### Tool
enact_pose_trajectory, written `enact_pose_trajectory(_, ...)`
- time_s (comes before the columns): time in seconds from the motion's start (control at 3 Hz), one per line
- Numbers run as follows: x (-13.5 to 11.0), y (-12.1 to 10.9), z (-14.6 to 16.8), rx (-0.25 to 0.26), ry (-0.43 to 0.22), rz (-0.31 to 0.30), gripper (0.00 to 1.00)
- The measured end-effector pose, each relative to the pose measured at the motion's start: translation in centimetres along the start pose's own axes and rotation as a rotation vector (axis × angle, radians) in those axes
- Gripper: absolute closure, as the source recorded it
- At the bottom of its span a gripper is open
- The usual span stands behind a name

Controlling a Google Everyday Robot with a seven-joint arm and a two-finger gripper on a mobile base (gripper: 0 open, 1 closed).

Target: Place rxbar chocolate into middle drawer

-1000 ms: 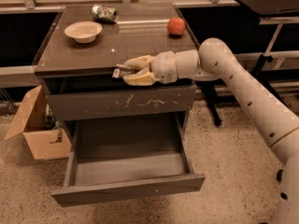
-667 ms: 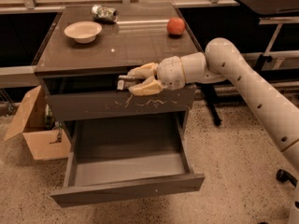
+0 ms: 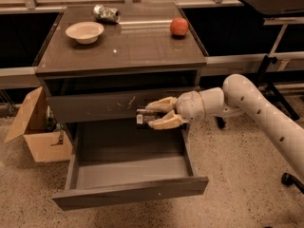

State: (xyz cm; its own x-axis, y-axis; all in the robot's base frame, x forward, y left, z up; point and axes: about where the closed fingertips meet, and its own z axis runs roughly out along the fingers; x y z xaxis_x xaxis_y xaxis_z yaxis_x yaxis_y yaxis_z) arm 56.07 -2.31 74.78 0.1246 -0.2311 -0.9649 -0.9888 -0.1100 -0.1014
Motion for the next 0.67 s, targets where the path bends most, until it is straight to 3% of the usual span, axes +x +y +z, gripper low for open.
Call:
enact_pose_trajectory(0.33, 0.0, 0.0, 0.0, 0.0, 0.0, 0.0, 1.0)
enact_pose_trajectory(0.67, 3.3, -0.1, 0.3, -0.022, -0.048, -0.008, 1.0)
